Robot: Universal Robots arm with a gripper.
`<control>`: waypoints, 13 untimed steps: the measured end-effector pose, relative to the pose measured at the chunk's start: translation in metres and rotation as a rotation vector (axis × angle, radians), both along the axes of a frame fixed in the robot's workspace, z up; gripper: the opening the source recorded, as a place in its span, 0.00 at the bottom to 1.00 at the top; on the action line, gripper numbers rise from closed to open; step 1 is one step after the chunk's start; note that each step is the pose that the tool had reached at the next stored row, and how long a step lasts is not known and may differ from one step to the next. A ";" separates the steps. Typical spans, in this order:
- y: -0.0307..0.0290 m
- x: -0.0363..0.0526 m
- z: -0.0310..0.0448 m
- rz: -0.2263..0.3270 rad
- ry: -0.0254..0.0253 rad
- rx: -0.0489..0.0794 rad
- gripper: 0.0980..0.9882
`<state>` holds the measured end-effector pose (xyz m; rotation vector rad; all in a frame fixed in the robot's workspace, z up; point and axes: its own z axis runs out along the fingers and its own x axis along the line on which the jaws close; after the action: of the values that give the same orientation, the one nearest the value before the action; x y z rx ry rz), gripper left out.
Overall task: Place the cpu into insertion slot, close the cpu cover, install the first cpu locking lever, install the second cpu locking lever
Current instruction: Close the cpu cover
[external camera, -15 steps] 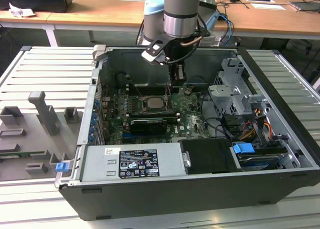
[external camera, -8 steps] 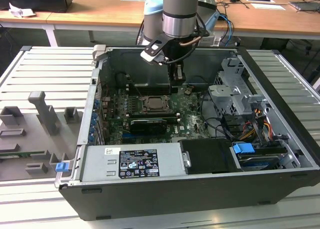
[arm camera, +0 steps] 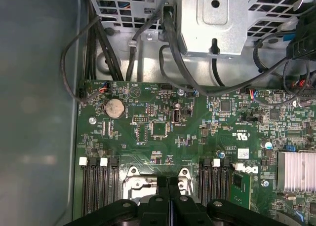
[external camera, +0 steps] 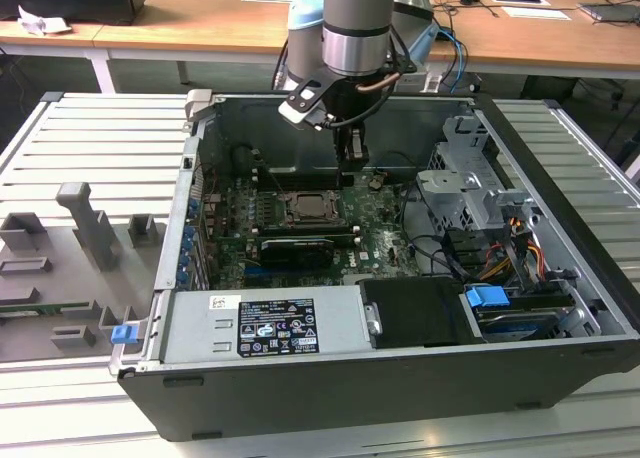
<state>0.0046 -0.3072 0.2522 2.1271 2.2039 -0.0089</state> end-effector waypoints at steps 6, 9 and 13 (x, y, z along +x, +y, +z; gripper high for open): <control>0.0000 -0.0031 0.0000 0.000 0.0000 0.000 0.01; 0.0000 -0.0055 0.0000 0.000 0.0000 0.000 0.01; 0.0000 -0.0115 -0.0006 0.000 0.0000 0.000 0.01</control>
<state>-0.0069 -0.3072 0.2516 2.1271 2.2040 -0.0090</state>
